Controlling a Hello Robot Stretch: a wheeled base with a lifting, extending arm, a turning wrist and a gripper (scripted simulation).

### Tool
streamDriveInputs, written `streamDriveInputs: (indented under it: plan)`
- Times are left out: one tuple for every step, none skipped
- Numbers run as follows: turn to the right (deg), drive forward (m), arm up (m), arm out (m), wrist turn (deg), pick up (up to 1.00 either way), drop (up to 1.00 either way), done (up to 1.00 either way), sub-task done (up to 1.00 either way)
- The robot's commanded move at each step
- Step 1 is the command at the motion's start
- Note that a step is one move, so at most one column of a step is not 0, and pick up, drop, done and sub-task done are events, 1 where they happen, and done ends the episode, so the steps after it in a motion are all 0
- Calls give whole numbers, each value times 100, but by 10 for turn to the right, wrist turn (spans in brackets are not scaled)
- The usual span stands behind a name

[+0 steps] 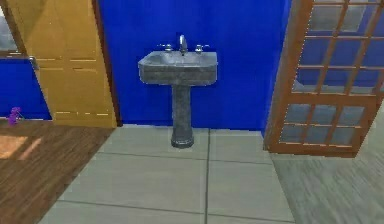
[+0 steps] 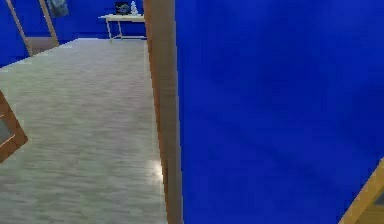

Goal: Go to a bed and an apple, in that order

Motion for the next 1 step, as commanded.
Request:
streamDriveInputs:
  plan:
    - [0, 40, 0, 0, 0, 0, 0, 0, 0]
